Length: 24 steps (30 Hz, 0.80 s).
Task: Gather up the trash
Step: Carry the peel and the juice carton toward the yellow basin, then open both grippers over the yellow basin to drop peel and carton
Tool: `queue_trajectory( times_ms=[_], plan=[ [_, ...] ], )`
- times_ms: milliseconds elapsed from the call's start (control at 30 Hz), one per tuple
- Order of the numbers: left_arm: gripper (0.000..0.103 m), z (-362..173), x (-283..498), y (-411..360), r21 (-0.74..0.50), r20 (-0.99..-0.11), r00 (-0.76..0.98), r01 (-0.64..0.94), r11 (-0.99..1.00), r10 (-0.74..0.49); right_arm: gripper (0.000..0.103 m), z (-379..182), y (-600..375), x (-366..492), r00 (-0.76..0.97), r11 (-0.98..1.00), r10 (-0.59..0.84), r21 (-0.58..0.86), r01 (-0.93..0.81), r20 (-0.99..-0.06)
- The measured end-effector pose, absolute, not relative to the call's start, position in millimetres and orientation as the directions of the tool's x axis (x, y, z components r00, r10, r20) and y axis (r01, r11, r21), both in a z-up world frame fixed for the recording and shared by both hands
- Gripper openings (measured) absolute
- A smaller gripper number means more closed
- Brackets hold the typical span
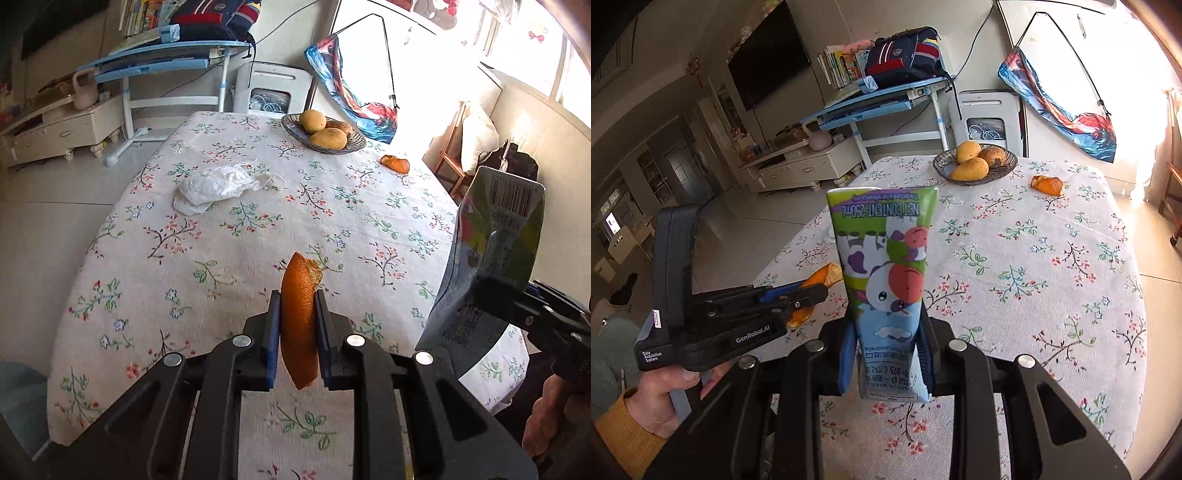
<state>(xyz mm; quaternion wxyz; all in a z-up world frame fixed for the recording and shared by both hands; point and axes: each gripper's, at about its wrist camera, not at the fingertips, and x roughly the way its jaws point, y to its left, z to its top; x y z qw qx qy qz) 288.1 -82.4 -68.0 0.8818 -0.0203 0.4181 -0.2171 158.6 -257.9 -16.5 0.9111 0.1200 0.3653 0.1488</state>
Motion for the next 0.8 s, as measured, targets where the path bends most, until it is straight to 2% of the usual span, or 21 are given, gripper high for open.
queue_trajectory(
  times_ms=[333, 567, 733, 767, 800],
  plan=[
    [0.017, -74.5, 194.1, -82.5, -0.243, -0.704, 0.541, 0.425, 0.872, -0.459, 0.029, -22.5, -239.7, 75.0, 0.647, 0.911, 0.402, 0.356, -0.209, -0.648],
    [0.017, -83.9, 143.2, -64.1, -0.271, -0.711, 0.516, 0.426, 0.863, -0.478, 0.029, -55.6, -214.0, 37.8, 0.533, 0.926, 0.378, 0.319, -0.204, -0.757],
    [0.017, -94.3, 120.2, -69.2, -0.23, -0.754, 0.473, 0.46, 0.857, -0.456, 0.029, -82.2, -202.6, 33.6, 0.437, 0.948, 0.314, 0.249, -0.199, -0.843],
    [0.017, -97.9, 118.5, -72.1, -0.223, -0.769, 0.456, 0.467, 0.856, -0.449, 0.032, -89.0, -200.8, 34.4, 0.409, 0.952, 0.298, 0.235, -0.199, -0.862],
    [0.017, -103.6, 118.1, -76.6, -0.221, -0.791, 0.421, 0.48, 0.849, -0.444, 0.039, -93.8, -201.6, 35.5, 0.397, 0.955, 0.286, 0.227, -0.19, -0.872]
  ],
)
